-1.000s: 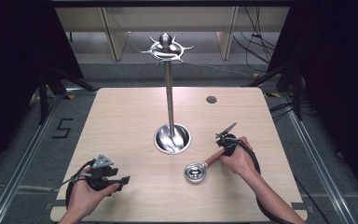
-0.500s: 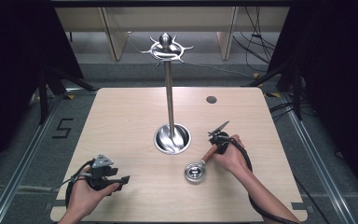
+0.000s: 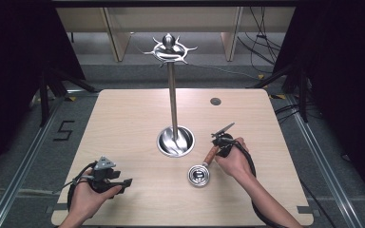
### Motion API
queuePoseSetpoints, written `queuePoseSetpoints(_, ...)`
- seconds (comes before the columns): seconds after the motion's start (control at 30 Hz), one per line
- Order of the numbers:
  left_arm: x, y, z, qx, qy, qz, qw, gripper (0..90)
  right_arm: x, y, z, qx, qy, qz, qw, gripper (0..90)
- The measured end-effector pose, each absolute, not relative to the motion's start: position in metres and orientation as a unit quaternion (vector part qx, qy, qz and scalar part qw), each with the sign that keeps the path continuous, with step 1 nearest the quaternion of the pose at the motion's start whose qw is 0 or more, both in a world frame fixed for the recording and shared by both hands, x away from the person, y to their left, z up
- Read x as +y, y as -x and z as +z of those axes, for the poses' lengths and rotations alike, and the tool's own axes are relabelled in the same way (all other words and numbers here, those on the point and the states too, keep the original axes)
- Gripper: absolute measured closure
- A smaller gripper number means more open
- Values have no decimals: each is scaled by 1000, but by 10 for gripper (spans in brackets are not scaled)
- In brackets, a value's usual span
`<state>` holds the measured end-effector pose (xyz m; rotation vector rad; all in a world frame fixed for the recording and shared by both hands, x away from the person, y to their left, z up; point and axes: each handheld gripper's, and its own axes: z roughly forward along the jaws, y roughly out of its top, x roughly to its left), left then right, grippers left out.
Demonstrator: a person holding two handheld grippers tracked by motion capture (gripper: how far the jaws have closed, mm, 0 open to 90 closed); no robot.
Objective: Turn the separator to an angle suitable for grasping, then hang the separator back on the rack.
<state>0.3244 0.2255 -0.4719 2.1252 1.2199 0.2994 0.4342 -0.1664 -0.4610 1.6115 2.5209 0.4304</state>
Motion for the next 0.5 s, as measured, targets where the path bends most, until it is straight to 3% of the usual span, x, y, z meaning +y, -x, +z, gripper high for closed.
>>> queuePoseSetpoints(0.3, 227, -323, -471, 468, -811, 114, 331, 407, -183, -430, -447, 789, -583, 185, 55, 574)
queuePoseSetpoints(0.5, 227, -325, -472, 473, -808, 112, 333, 407, -173, -431, -451, 783, -594, 184, 18, 483)
